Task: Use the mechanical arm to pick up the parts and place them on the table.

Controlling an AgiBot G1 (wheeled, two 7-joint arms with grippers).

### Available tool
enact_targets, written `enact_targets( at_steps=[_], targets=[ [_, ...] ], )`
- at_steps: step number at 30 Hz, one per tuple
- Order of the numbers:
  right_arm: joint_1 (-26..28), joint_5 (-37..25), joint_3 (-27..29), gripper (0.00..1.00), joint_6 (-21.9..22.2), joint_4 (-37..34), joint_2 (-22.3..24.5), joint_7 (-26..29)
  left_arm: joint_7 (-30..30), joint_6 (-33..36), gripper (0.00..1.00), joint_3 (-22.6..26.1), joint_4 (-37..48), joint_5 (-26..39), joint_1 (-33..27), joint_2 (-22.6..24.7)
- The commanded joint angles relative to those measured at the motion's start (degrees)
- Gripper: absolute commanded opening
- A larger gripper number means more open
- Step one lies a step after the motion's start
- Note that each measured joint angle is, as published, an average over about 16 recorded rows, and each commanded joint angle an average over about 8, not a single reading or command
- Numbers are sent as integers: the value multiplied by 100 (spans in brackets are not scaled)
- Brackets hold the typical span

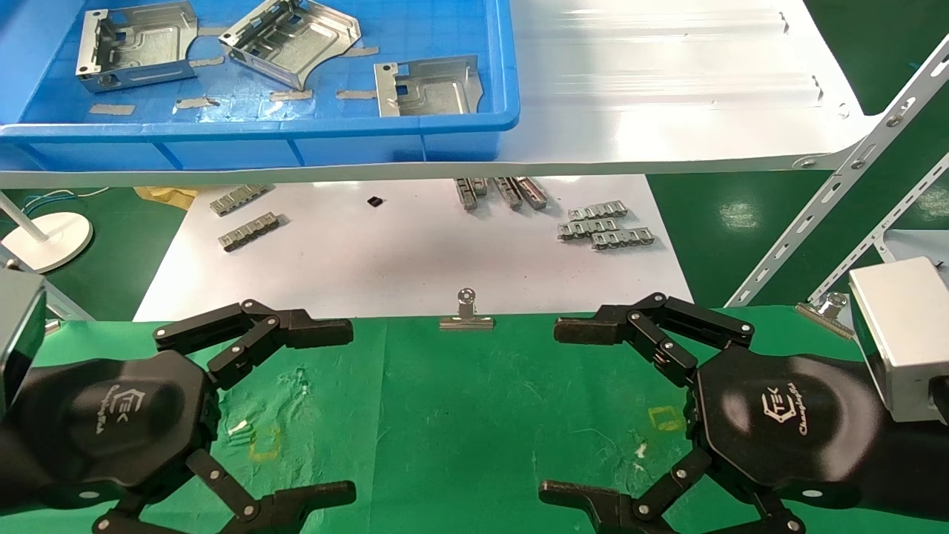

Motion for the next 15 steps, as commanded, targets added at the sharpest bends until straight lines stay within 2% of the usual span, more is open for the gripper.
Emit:
enact_targets(
  at_steps=[1, 4, 12, 15],
  targets=[
    [0, 0, 0, 100, 0, 0, 0, 0, 0, 0, 100, 0, 0, 0, 0, 0],
    [0, 0, 0, 100, 0, 0, 0, 0, 0, 0, 100, 0, 0, 0, 0, 0],
    [0, 0, 0, 0, 0, 0, 0, 0, 0, 0, 100, 0, 0, 0, 0, 0],
    [0, 0, 0, 0, 0, 0, 0, 0, 0, 0, 100, 0, 0, 0, 0, 0]
  ],
)
